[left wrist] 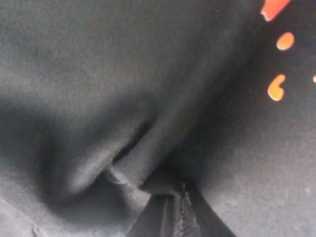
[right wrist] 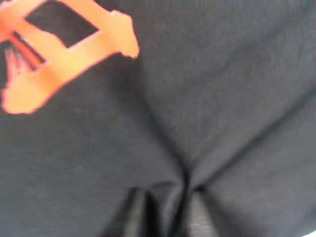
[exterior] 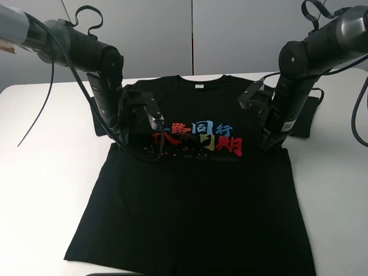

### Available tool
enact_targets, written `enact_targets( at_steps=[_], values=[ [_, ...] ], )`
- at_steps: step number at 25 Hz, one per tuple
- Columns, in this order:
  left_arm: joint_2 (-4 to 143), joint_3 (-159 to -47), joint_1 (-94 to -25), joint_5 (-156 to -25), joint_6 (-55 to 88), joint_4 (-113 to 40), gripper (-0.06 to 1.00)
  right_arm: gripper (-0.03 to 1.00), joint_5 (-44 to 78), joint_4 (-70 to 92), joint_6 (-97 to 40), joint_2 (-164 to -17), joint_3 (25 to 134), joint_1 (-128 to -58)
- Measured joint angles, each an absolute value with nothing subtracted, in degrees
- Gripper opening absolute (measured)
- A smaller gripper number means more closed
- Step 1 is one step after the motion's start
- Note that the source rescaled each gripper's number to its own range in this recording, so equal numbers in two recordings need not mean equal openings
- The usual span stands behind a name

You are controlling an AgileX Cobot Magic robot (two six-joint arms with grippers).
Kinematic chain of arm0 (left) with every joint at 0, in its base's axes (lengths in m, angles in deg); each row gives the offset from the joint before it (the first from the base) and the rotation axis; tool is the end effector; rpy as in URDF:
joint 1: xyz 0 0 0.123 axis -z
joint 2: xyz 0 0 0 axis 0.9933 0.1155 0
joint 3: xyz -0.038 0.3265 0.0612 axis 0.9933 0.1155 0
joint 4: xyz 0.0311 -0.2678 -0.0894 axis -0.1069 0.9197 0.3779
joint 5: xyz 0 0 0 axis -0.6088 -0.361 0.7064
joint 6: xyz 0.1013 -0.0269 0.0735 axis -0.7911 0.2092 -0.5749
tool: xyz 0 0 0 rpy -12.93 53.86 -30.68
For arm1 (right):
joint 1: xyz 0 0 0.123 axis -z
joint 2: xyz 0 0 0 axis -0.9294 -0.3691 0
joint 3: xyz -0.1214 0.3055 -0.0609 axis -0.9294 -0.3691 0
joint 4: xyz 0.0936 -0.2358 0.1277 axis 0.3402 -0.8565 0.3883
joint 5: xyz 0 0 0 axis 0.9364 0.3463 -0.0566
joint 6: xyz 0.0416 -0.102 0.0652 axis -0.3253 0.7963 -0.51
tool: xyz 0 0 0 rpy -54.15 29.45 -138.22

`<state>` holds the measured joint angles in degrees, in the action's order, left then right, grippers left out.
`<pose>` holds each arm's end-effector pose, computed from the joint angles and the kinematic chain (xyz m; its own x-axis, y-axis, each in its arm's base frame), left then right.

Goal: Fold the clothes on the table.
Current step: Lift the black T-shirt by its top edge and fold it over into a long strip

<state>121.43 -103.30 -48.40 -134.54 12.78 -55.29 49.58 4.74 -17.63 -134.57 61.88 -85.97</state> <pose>0.3789 -0.2538 0.0751 -0.2382 0.9709 0.0235 0.9689 0.2359 0.0752 0.3627 0.1170 0.0678 -0.6366 -0.7711 0.0155 -0.7706 0.6367 0.0270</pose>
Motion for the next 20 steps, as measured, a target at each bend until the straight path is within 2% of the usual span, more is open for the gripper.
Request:
enact_targets(
  at_steps=[2,10,15,20],
  values=[
    [121.43,-103.3,-48.4,-134.54,12.78,-55.29,0.0,0.01,49.8,5.17,-17.63,-134.57,61.88,-85.97],
    [122.07,-105.49,-48.4,-133.16,20.37,-55.43,0.0,0.0,49.8,3.88,-22.91,-134.14,61.88,-86.07],
    [121.33,-111.01,-48.4,-133.06,22.91,-55.57,0.0,0.0,49.59,-5.71,-33.4,-131.77,63.05,-86.05],
    [117.39,-117.57,-48.4,-133.28,24.14,-56.88,0.0,0.0,49.59,-14.91,-38.97,-126.18,68.71,-86.05]
  ],
)
